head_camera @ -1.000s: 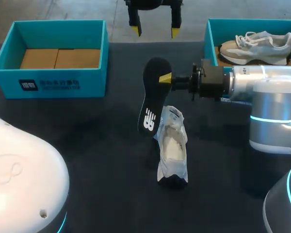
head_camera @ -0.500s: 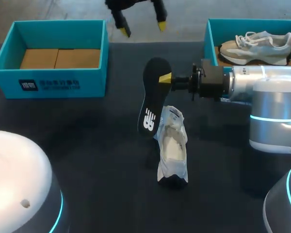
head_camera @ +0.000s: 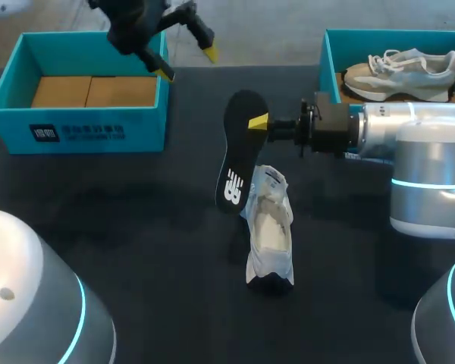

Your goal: Take the shoe out of the shoebox, open the shoe tongue, remove and reinsert the insole, then place the shoe into the shoebox

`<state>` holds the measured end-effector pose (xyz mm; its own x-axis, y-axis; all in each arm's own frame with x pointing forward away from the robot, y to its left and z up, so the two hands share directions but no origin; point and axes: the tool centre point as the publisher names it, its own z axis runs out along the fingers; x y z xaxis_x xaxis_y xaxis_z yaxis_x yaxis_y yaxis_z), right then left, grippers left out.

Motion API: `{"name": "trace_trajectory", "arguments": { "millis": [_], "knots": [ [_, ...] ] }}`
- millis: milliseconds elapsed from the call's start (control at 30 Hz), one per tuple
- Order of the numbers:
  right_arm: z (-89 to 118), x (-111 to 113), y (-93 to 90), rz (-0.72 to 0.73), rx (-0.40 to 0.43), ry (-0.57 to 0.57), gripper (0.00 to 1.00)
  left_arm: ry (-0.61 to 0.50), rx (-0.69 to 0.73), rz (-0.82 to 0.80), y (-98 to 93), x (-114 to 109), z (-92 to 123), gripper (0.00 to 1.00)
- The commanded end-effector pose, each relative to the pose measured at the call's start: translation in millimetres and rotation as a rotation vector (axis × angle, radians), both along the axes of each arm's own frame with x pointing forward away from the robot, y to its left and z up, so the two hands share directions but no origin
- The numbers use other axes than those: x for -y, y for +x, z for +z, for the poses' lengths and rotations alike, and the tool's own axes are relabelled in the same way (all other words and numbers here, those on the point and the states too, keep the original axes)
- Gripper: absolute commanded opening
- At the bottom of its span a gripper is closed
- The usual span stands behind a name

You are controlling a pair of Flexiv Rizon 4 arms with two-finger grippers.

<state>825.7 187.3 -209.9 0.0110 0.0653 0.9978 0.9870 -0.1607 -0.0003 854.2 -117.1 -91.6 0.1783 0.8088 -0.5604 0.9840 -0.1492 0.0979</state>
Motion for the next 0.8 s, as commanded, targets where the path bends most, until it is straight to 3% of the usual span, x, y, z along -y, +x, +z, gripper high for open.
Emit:
{"name": "trace_trajectory", "arguments": {
  "millis": [33,567,800],
  "knots": [
    [0,-1,-0.6,-0.002,0.0,-0.003,0.0,-0.356,-0.003,-0.018,-0.5,-11,-7,1.0],
    [0,-1,-0.6,-0.002,0.0,-0.003,0.0,-0.665,0.02,-0.137,-1.2,-22,-14,1.0],
    [0,-1,-0.6,-0.002,0.0,-0.003,0.0,-0.665,0.02,-0.137,-1.2,-22,-14,1.0]
  ]
}}
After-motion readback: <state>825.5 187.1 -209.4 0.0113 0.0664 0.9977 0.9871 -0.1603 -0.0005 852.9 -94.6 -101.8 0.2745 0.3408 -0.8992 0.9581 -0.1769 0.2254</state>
